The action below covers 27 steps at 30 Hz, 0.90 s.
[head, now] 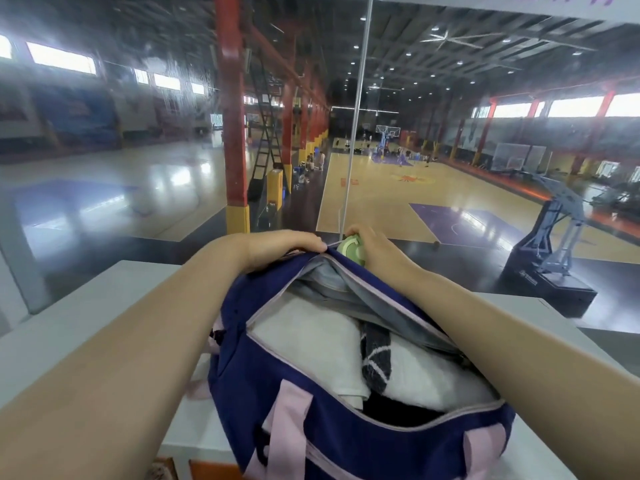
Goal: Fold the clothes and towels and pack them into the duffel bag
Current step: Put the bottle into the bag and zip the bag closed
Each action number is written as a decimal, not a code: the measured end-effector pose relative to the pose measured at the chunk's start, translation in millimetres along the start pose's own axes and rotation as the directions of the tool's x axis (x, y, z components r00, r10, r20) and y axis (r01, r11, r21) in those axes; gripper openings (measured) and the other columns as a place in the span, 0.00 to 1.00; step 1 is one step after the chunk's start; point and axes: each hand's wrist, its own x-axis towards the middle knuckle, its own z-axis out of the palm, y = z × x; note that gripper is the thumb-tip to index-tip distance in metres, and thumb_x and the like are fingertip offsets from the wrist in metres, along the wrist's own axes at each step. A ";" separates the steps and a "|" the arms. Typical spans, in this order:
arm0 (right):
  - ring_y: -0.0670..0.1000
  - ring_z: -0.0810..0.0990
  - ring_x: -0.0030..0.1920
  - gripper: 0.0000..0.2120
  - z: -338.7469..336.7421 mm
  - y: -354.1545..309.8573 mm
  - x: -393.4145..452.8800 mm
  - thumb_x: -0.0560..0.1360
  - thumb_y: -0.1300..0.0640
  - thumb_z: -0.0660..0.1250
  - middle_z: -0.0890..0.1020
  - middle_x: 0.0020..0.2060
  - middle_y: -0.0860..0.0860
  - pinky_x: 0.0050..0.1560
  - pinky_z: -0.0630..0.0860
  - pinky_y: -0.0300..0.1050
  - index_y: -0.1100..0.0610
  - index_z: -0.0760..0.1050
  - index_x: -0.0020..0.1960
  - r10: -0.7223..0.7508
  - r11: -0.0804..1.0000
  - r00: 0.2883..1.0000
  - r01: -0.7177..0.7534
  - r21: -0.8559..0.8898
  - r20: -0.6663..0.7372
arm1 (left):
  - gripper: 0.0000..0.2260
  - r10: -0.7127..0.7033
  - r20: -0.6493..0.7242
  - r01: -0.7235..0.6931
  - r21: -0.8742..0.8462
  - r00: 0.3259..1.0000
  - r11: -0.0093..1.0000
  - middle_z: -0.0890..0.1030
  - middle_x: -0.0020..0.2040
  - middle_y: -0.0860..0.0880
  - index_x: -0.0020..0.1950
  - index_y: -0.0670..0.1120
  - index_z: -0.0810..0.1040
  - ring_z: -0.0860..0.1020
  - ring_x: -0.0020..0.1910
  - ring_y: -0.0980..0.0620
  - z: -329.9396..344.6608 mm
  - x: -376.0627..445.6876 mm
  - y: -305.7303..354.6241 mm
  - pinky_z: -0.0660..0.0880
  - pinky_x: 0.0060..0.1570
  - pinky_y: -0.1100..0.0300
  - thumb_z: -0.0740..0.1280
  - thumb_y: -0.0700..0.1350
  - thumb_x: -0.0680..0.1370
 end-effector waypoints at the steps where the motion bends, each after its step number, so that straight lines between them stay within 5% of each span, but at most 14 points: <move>1: 0.52 0.73 0.55 0.28 0.3 -1.5 -2.5 0.70 0.54 0.74 0.72 0.58 0.53 0.51 0.65 0.40 0.55 0.65 0.65 -0.002 1.000 1.000 0.002 0.013 -0.012 | 0.17 0.004 0.031 -0.003 -0.033 1.000 0.999 0.79 0.61 0.53 0.59 0.53 0.82 0.76 0.63 0.51 -4.0 3.1 -0.9 0.68 0.65 0.56 0.62 0.59 0.76; 3: 0.51 0.72 0.52 0.30 0.6 -4.6 -7.3 0.67 0.53 0.76 0.70 0.56 0.51 0.50 0.66 0.40 0.52 0.65 0.63 0.008 0.999 1.000 -0.006 0.041 -0.031 | 0.20 -0.023 0.010 0.022 0.125 1.000 0.992 0.79 0.61 0.52 0.58 0.49 0.83 0.75 0.64 0.50 -5.1 10.3 -0.8 0.66 0.69 0.52 0.65 0.57 0.72; 6: 0.50 0.72 0.53 0.30 1.6 -9.9 -10.6 0.68 0.54 0.76 0.69 0.57 0.49 0.51 0.66 0.39 0.50 0.64 0.64 0.000 0.999 1.000 0.002 0.052 -0.026 | 0.15 -0.016 -0.095 0.067 0.563 0.995 0.824 0.79 0.60 0.51 0.58 0.52 0.81 0.76 0.61 0.49 1.1 27.3 0.2 0.68 0.66 0.52 0.62 0.48 0.75; 10: 0.51 0.72 0.60 0.28 3.3 -11.0 -9.8 0.71 0.54 0.74 0.71 0.62 0.51 0.57 0.68 0.40 0.51 0.66 0.66 -0.103 0.994 0.995 0.103 0.028 0.004 | 0.22 0.088 -0.267 0.117 0.664 0.960 0.738 0.76 0.66 0.46 0.69 0.48 0.74 0.75 0.62 0.45 7.0 45.1 -0.9 0.71 0.60 0.54 0.61 0.38 0.75; 13: 0.49 0.66 0.70 0.23 4.8 -19.1 -6.3 0.76 0.53 0.70 0.70 0.69 0.52 0.70 0.61 0.39 0.53 0.68 0.69 -0.302 0.948 0.950 0.308 -0.080 0.075 | 0.17 0.301 -0.349 0.010 0.668 0.887 0.744 0.82 0.57 0.46 0.51 0.51 0.80 0.78 0.55 0.44 8.6 49.8 0.7 0.70 0.50 0.56 0.59 0.33 0.74; 15: 0.50 0.63 0.73 0.22 8.3 -22.0 2.6 0.78 0.54 0.66 0.69 0.71 0.53 0.72 0.57 0.38 0.54 0.68 0.71 -0.334 0.921 0.937 0.347 -0.176 0.098 | 0.17 0.364 -0.371 -0.023 0.673 0.855 0.739 0.84 0.52 0.46 0.50 0.50 0.82 0.79 0.52 0.45 7.2 50.4 0.3 0.69 0.47 0.57 0.59 0.33 0.73; 20: 0.53 0.71 0.67 0.25 6.3 -38.3 28.3 0.75 0.45 0.65 0.73 0.69 0.53 0.66 0.70 0.48 0.54 0.71 0.68 -0.029 0.964 0.977 0.083 -0.251 0.213 | 0.28 0.343 -0.466 -0.029 0.558 0.815 0.829 0.82 0.60 0.48 0.63 0.53 0.80 0.77 0.60 0.47 0.9 48.2 -5.5 0.72 0.56 0.58 0.58 0.31 0.70; 23: 0.55 0.78 0.53 0.19 -6.4 -64.1 35.6 0.77 0.46 0.62 0.79 0.60 0.55 0.56 0.74 0.46 0.56 0.74 0.63 0.293 0.907 0.907 -0.162 -0.389 0.304 | 0.28 0.333 -0.511 -0.032 0.511 0.792 0.859 0.81 0.62 0.48 0.63 0.53 0.80 0.76 0.63 0.48 -6.1 49.2 -4.3 0.71 0.62 0.57 0.57 0.31 0.70; 25: 0.56 0.76 0.54 0.14 -12.3 -76.9 37.0 0.81 0.49 0.59 0.78 0.58 0.52 0.58 0.73 0.46 0.56 0.73 0.59 0.338 0.866 0.881 -0.153 -0.476 0.332 | 0.27 0.334 -0.502 -0.041 0.508 0.797 0.860 0.80 0.62 0.48 0.63 0.51 0.80 0.75 0.64 0.49 -8.5 52.1 -1.3 0.70 0.64 0.57 0.58 0.31 0.71; 27: 0.55 0.75 0.60 0.16 -10.3 -84.2 37.1 0.83 0.54 0.57 0.74 0.59 0.49 0.53 0.74 0.39 0.57 0.69 0.68 0.262 0.858 0.893 -0.042 -0.512 0.365 | 0.26 0.329 -0.491 -0.044 0.505 0.806 0.862 0.80 0.63 0.48 0.64 0.51 0.80 0.75 0.64 0.49 -8.3 54.2 -0.9 0.70 0.66 0.56 0.59 0.31 0.72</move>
